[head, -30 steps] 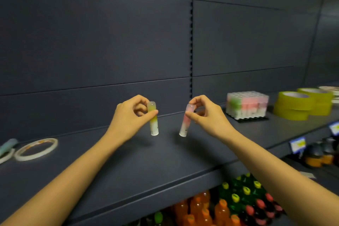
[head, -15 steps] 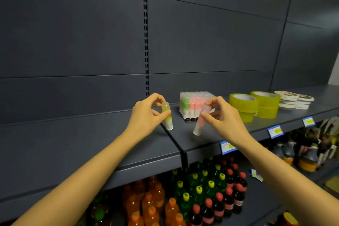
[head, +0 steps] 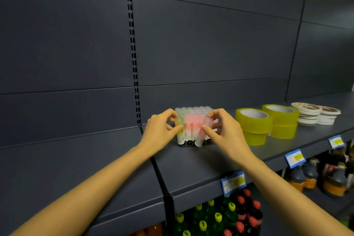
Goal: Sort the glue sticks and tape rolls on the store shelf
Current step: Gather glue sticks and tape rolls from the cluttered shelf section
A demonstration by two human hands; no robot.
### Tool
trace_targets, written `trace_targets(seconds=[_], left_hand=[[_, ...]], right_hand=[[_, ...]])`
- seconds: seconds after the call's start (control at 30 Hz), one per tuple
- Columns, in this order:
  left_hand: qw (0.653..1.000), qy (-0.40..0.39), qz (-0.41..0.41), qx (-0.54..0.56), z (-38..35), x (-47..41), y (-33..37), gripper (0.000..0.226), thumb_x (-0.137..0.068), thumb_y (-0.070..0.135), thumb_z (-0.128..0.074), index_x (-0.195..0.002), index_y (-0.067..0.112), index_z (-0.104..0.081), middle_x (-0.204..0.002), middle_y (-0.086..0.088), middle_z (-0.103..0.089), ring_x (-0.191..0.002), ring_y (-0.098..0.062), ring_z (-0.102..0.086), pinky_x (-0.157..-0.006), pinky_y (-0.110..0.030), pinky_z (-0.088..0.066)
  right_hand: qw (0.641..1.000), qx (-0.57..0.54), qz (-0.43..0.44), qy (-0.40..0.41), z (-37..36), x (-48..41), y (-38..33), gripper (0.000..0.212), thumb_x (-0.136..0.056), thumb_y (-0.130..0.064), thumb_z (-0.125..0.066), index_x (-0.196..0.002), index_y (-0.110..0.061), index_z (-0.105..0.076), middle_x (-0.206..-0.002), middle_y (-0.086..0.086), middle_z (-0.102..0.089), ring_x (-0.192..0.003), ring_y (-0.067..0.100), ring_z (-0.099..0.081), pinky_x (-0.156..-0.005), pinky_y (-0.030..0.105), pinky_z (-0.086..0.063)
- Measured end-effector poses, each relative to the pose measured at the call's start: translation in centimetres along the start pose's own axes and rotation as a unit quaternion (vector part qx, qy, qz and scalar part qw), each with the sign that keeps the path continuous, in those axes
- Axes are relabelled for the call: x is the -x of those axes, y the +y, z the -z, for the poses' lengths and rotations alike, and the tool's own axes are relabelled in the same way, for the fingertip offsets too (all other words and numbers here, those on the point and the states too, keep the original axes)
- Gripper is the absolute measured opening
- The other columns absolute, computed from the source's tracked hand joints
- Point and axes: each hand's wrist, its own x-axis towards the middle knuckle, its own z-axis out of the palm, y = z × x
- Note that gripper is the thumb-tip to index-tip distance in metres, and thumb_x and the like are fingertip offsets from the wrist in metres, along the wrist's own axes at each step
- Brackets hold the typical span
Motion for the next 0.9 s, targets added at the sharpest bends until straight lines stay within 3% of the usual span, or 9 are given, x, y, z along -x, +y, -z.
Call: trace_targets(seconds=[0.1, 0.2, 0.3, 0.5, 0.63, 0.73, 0.83, 0.9], left_hand=[[1.000, -0.008, 0.002, -0.004, -0.7, -0.6, -0.7, 0.020, -0.078, 0.025, -0.073, -0.088, 0.017, -0.059, -0.087, 0.009, -0.065, -0.060, -0.007, -0.067, -0.078, -0.034, -0.056], [1.000, -0.003, -0.005, -0.021, -1.4, -0.9, -0.8, 0.018, -0.079, 0.027, -0.072, -0.084, 0.021, -0.056, -0.083, 0.012, -0.065, -0.055, -0.001, -0.063, -0.073, -0.033, -0.056], [0.994, 0.005, -0.016, -0.108, -1.9, -1.4, -0.4, 0.020, -0.081, 0.031, -0.069, -0.088, 0.016, -0.058, -0.086, 0.006, -0.066, -0.060, -0.009, -0.063, -0.070, -0.037, -0.054], [0.937, 0.004, -0.051, -0.347, -2.1, -1.1, 0.5, 0.036, -0.091, 0.049, -0.047, -0.108, 0.019, -0.057, -0.107, 0.004, -0.048, -0.079, -0.015, -0.056, -0.057, -0.029, -0.038], [0.893, -0.004, -0.070, -0.444, -2.4, -0.5, 1.0, 0.040, -0.097, 0.045, -0.035, -0.120, 0.019, -0.054, -0.116, 0.001, -0.048, -0.096, -0.013, -0.053, -0.054, -0.027, -0.034], [0.891, -0.017, -0.048, -0.451, -2.1, -0.3, 1.3, 0.044, -0.097, 0.043, -0.032, -0.132, 0.021, -0.048, -0.136, 0.001, -0.040, -0.113, -0.014, -0.047, -0.060, -0.026, -0.039], [0.891, -0.022, -0.009, -0.453, -1.2, 0.2, 1.5, 0.049, -0.097, 0.044, -0.031, -0.141, 0.022, -0.038, -0.149, 0.002, -0.027, -0.124, -0.015, -0.040, -0.079, -0.028, -0.044], [0.894, -0.012, 0.026, -0.448, -0.4, 1.1, 1.5, 0.049, -0.097, 0.042, -0.033, -0.142, 0.022, -0.035, -0.147, 0.003, -0.030, -0.125, -0.015, -0.040, -0.086, -0.029, -0.044]], right_hand=[[1.000, -0.010, 0.003, -0.006, -0.9, -1.1, 1.1, 0.022, -0.083, -0.017, -0.068, -0.096, -0.023, -0.051, -0.099, -0.002, -0.059, -0.074, 0.007, -0.060, -0.068, 0.022, -0.052], [1.000, -0.015, 0.006, -0.019, -1.8, -1.9, 1.9, 0.022, -0.084, -0.018, -0.067, -0.096, -0.025, -0.050, -0.098, 0.000, -0.060, -0.072, 0.006, -0.060, -0.071, 0.028, -0.054], [0.999, -0.022, 0.020, -0.027, -2.4, -2.6, 2.6, 0.023, -0.083, -0.021, -0.068, -0.099, -0.024, -0.051, -0.096, -0.002, -0.060, -0.074, 0.007, -0.060, -0.074, 0.033, -0.054], [0.996, -0.012, 0.062, -0.063, -3.0, -3.5, 3.7, 0.022, -0.084, -0.020, -0.067, -0.096, -0.024, -0.049, -0.080, -0.012, -0.055, -0.065, 0.003, -0.058, -0.065, 0.015, -0.047], [0.983, 0.072, 0.132, -0.105, -2.9, -3.9, 3.6, 0.014, -0.090, -0.022, -0.058, -0.102, -0.015, -0.054, -0.097, -0.002, -0.058, -0.086, 0.019, -0.058, -0.074, 0.031, -0.044], [0.947, 0.236, 0.183, -0.119, -2.4, -5.1, 3.0, 0.024, -0.094, -0.035, -0.045, -0.113, -0.024, -0.055, -0.109, -0.002, -0.051, -0.101, 0.023, -0.050, -0.078, 0.034, -0.035], [0.940, 0.243, 0.166, -0.173, -1.3, -6.5, 2.1, 0.025, -0.095, -0.036, -0.044, -0.113, -0.027, -0.058, -0.111, -0.003, -0.051, -0.105, 0.021, -0.050, -0.084, 0.037, -0.037], [0.934, 0.243, 0.165, -0.201, -0.8, -7.2, 1.8, 0.023, -0.095, -0.033, -0.044, -0.109, -0.028, -0.062, -0.109, -0.002, -0.055, -0.105, 0.022, -0.052, -0.081, 0.037, -0.038]])
